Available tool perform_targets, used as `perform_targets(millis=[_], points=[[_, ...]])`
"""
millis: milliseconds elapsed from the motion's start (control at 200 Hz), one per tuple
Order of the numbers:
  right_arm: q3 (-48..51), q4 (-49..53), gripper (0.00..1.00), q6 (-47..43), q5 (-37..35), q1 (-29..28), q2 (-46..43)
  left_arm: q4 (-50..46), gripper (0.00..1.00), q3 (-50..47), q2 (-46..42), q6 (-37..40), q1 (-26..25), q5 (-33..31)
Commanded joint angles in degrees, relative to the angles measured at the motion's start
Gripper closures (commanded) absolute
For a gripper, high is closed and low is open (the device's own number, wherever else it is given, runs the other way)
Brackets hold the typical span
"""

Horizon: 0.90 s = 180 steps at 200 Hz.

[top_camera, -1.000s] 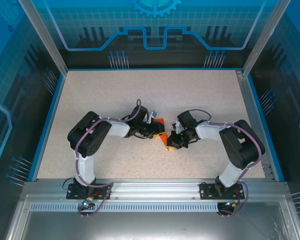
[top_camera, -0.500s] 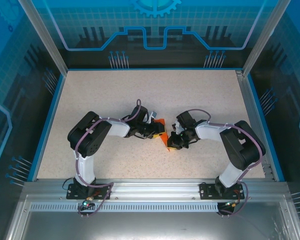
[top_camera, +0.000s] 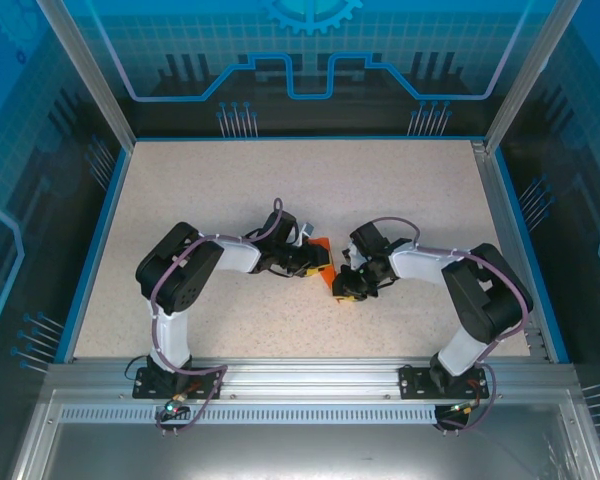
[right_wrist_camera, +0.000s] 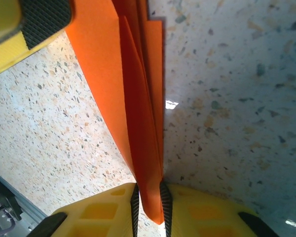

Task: Fold a paper plane with a square sheet of paper (pick it up from the middle)
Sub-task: Fold the wing for the fifth time at the center of the table.

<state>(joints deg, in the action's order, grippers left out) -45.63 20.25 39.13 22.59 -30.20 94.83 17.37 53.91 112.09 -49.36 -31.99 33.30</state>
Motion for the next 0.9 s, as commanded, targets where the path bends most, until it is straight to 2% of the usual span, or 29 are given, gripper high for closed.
perform_targets(millis=[0, 70, 220, 350, 595, 705, 780, 895], points=[[-0.6, 4.0, 0.79, -0.8, -2.7, -1.3, 0.6, -4.2, 0.59, 0.0, 2.6, 0.8, -0.2, -1.7], [-0.5, 4.3, 0.86, -0.4, -3.3, -1.4, 1.3, -4.3, 0.59, 0.1, 2.6, 0.8, -0.2, -1.6], [0.2, 4.1, 0.93, 0.6, -3.4, -1.3, 2.8, -4.9, 0.59, 0.5, 2.6, 1.1, -0.3, -1.4], [0.4, 4.8, 0.89, 0.7, -4.0, -1.4, 2.8, -5.4, 0.59, 0.5, 2.6, 1.3, -0.3, -1.6], [-0.6, 5.7, 0.79, 0.7, -4.2, -0.6, -6.6, -6.2, 0.59, 0.6, 2.8, 1.7, -0.3, -1.9], [0.4, 0.3, 0.78, 2.3, -1.9, -0.5, -9.2, -6.0, 0.59, 0.8, 3.0, 1.6, -0.3, -1.7], [1.6, -6.7, 0.86, 4.0, 3.4, -0.5, -7.7, -6.2, 0.59, 0.8, 3.0, 1.7, -0.2, -1.6], [2.5, -13.5, 0.94, 7.3, 5.9, -0.5, -4.0, -6.4, 0.59, 0.9, 3.0, 1.7, -0.2, -1.5]])
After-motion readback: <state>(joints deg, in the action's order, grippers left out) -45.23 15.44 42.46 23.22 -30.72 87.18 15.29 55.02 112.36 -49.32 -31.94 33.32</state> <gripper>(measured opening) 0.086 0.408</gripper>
